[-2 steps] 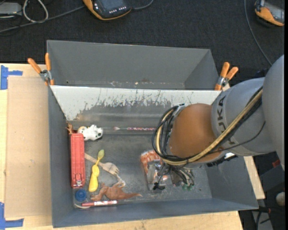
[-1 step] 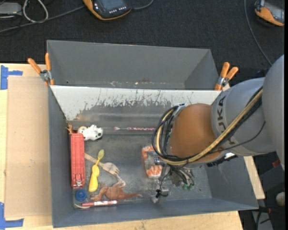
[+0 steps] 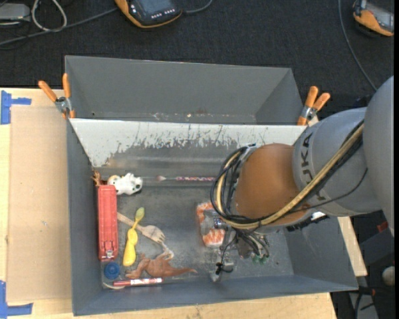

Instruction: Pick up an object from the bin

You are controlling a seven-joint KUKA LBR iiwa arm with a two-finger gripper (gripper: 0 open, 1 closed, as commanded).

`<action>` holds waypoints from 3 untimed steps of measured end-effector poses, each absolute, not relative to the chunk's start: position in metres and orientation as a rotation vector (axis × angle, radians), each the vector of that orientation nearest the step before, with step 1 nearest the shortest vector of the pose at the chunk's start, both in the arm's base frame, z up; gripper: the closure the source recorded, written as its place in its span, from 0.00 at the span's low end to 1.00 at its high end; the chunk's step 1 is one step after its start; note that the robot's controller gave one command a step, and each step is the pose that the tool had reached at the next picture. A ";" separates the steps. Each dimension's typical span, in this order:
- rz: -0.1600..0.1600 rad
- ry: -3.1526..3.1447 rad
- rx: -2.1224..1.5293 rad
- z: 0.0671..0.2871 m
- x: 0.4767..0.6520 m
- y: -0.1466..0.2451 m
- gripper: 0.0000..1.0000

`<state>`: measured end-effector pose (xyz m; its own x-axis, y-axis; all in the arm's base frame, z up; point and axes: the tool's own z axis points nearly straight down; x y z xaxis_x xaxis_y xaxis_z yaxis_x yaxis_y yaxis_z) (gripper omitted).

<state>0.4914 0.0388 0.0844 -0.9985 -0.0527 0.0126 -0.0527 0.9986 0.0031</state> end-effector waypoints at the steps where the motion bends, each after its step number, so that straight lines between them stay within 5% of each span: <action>1: -0.006 -3.117 0.271 0.109 0.532 0.019 0.00; 2: -0.007 -3.117 0.253 0.135 0.549 0.011 0.00; 3: -0.003 -3.126 -0.145 0.148 0.547 0.005 0.00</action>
Offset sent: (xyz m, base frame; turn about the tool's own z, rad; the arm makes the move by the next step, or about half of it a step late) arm 0.0577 -0.0288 0.0604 -0.0871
